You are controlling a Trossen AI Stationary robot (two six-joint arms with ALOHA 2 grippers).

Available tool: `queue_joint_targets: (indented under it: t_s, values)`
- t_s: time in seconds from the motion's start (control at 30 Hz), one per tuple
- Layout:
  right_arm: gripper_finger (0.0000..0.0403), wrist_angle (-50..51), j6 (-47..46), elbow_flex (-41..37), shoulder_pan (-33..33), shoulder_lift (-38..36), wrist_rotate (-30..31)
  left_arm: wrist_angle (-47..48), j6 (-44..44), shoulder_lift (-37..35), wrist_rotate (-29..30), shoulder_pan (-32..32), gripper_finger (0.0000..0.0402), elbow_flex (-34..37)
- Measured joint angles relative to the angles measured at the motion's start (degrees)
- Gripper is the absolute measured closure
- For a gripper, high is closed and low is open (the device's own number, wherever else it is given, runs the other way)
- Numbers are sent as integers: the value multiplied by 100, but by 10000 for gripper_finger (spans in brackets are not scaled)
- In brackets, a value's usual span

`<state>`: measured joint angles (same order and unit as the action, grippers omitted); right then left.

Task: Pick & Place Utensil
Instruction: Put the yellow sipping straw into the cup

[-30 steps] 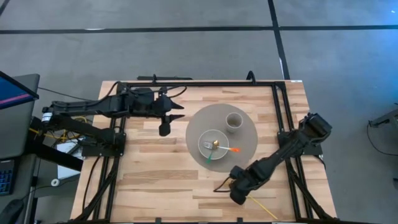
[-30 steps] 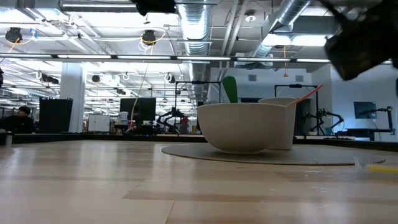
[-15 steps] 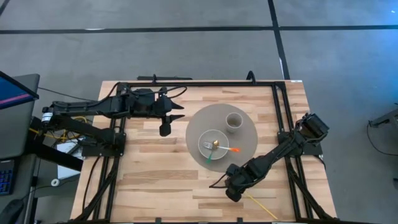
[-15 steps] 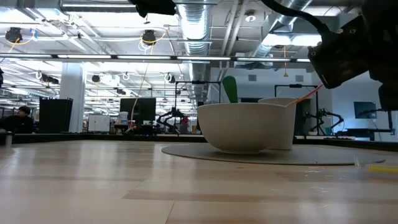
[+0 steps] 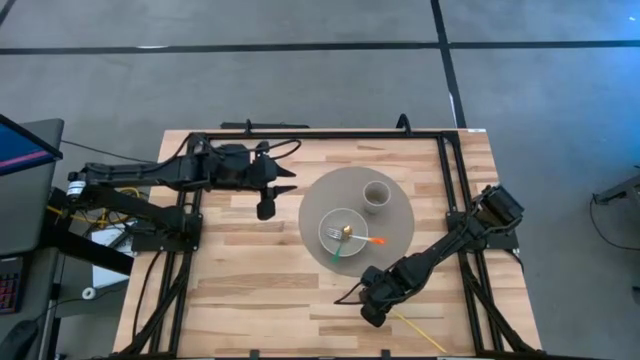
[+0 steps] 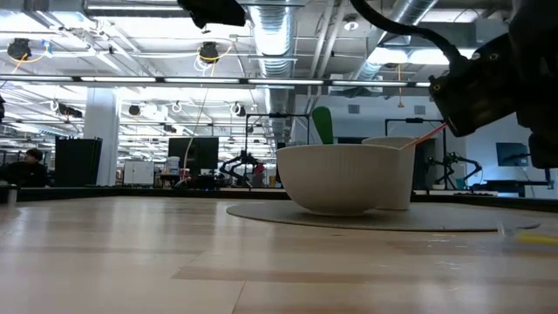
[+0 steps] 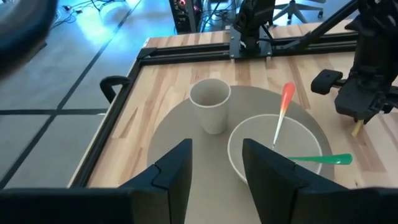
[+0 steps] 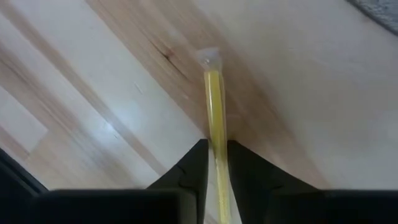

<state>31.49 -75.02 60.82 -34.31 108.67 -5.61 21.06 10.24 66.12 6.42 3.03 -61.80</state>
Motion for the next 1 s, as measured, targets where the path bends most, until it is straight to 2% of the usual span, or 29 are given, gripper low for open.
queue_joint_targets:
  t_s: [0.2,0.5,0.67,0.77,0.83,1.0]
  values:
    - [396,-110,451,19,78,-451,565,-56,0,1,-2,2,259,78]
    - [399,-245,2001,356,135,-1641,1478,-101,0,1,-2,1,259,78]
    - [400,-181,3042,354,138,-2560,2381,-112,0,1,-2,2,259,78]
    - [400,-188,3979,358,131,-3167,3278,-146,-1,1,-2,2,259,78]
    - [398,-172,4789,358,134,-3506,4117,-153,0,1,-2,0,259,78]
    - [401,-216,6571,360,283,-4192,6799,-180,0,1,-2,2,259,78]
